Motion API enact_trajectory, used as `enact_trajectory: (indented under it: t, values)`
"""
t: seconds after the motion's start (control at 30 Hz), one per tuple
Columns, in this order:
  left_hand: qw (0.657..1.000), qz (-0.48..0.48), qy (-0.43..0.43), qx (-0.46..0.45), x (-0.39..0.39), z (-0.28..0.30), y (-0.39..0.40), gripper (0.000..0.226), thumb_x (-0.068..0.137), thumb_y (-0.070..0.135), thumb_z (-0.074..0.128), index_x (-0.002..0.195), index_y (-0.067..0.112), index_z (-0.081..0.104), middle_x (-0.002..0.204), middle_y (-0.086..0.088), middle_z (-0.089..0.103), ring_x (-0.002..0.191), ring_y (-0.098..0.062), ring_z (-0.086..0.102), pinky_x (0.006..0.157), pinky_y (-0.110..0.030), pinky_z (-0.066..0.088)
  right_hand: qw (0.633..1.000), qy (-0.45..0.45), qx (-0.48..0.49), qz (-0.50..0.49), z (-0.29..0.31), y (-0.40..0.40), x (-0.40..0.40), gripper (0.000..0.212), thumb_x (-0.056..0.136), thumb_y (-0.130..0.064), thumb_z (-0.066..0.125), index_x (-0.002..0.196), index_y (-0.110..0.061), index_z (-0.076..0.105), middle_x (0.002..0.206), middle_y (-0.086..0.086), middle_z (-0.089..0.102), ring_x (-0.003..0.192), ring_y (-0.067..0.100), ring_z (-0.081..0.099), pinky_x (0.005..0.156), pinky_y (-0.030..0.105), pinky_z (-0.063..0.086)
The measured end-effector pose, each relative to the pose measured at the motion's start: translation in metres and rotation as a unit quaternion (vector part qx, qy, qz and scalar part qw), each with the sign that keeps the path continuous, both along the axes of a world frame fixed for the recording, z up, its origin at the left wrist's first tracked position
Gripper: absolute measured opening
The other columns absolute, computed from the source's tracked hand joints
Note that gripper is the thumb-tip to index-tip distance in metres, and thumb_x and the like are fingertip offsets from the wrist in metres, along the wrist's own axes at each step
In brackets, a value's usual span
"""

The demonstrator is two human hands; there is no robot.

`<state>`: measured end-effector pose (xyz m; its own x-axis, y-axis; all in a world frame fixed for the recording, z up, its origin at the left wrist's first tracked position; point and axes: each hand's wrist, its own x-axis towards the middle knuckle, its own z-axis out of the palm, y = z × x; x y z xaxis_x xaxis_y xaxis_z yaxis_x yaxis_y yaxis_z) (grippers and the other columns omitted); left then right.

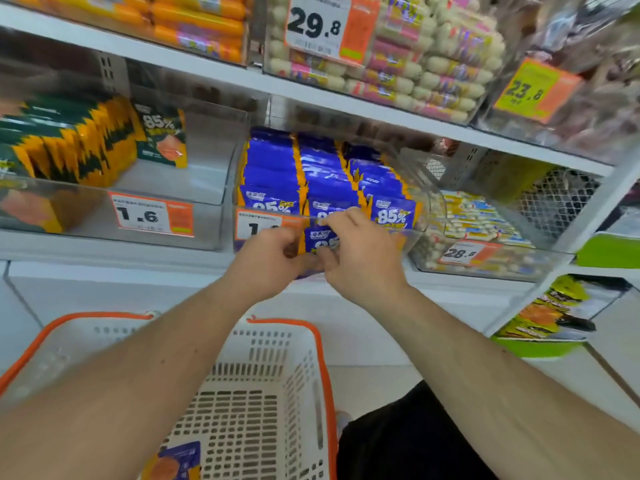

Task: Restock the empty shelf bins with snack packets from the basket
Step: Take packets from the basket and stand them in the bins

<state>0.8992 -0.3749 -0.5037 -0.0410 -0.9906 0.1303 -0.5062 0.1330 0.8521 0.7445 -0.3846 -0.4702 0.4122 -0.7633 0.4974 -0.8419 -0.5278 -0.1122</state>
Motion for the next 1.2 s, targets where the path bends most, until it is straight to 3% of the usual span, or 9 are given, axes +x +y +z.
enact_trajectory:
  t: [0.1,0.2,0.3,0.53,0.7,0.8,1.0,1.1,1.2]
  values:
    - [0.996,0.005,0.084,0.001,-0.019,0.007,-0.012,0.043,0.079,0.029,0.076,0.119,0.017,0.066,0.111,0.004,0.070,0.099,-0.011,0.067,0.092,-0.030,0.053,0.995,-0.050,-0.077,-0.049,0.022,-0.014,-0.030,0.027,0.075,-0.019,0.069,0.099,-0.008,0.063,0.097,0.014,0.060,0.082,0.039,0.060,0.067,0.042,0.048]
    - [0.997,0.024,0.073,-0.008,-0.029,0.007,-0.016,0.040,0.086,0.019,0.072,0.125,0.015,0.061,0.109,0.007,0.064,0.091,-0.002,0.062,0.076,-0.012,0.047,0.982,-0.082,-0.134,-0.100,0.048,-0.029,-0.058,0.027,0.079,-0.020,0.066,0.101,-0.006,0.062,0.100,0.016,0.059,0.083,0.040,0.059,0.069,0.043,0.049]
    - [0.999,0.022,0.049,0.001,-0.034,0.005,-0.015,0.038,0.087,0.022,0.072,0.123,0.019,0.061,0.114,0.005,0.065,0.096,-0.007,0.062,0.077,-0.019,0.047,0.975,-0.090,-0.146,-0.142,0.061,-0.045,-0.077,0.030,0.084,-0.019,0.066,0.109,-0.005,0.061,0.107,0.017,0.058,0.092,0.040,0.057,0.075,0.043,0.044]
    - [0.999,0.023,0.021,0.015,-0.031,-0.005,-0.010,0.026,0.086,0.019,0.072,0.112,0.019,0.065,0.098,0.017,0.064,0.086,0.003,0.060,0.065,-0.004,0.043,0.980,-0.061,-0.053,-0.183,0.042,-0.078,-0.082,0.034,0.089,-0.022,0.063,0.120,-0.010,0.056,0.120,0.014,0.054,0.105,0.036,0.057,0.087,0.044,0.046]
    - [0.999,0.019,0.016,0.034,-0.027,-0.012,-0.010,0.031,0.087,0.024,0.072,0.116,0.023,0.063,0.104,0.012,0.064,0.085,0.006,0.057,0.066,-0.009,0.042,0.980,-0.022,0.024,-0.194,0.011,-0.093,-0.079,0.039,0.092,-0.027,0.061,0.129,-0.014,0.056,0.133,0.012,0.048,0.115,0.034,0.054,0.094,0.043,0.047]
    - [0.999,0.022,0.010,0.040,-0.025,-0.016,-0.009,0.030,0.087,0.025,0.072,0.115,0.024,0.063,0.103,0.014,0.065,0.084,0.006,0.058,0.065,-0.010,0.042,0.972,-0.016,0.069,-0.225,-0.001,-0.097,-0.079,0.042,0.097,-0.032,0.055,0.138,-0.021,0.053,0.151,0.005,0.033,0.121,0.030,0.052,0.093,0.039,0.048]
    - [0.999,0.022,0.009,0.047,-0.019,-0.023,-0.007,0.026,0.086,0.026,0.073,0.109,0.026,0.062,0.102,0.015,0.065,0.086,0.005,0.059,0.067,-0.010,0.043,0.968,0.012,0.072,-0.240,0.005,-0.089,-0.072,0.049,0.101,-0.034,0.046,0.148,-0.024,0.038,0.159,0.009,0.017,0.133,0.032,0.043,0.096,0.040,0.047]
    - [0.998,0.032,0.011,0.054,-0.004,-0.027,-0.002,0.025,0.085,0.025,0.073,0.107,0.029,0.062,0.100,0.018,0.064,0.087,0.004,0.060,0.073,-0.016,0.049,0.982,-0.037,-0.039,-0.183,0.003,-0.075,-0.058,0.047,0.093,-0.022,0.056,0.139,-0.014,0.051,0.149,0.016,0.034,0.126,0.036,0.048,0.097,0.046,0.049]
    - [0.995,0.053,0.006,0.081,0.024,-0.040,0.011,0.025,0.086,0.023,0.072,0.109,0.028,0.063,0.103,0.016,0.066,0.085,0.004,0.061,0.061,-0.012,0.046,0.986,-0.070,-0.150,-0.006,-0.014,-0.055,-0.020,0.036,0.080,-0.008,0.063,0.116,-0.004,0.065,0.126,0.023,0.053,0.094,0.040,0.061,0.075,0.043,0.053]
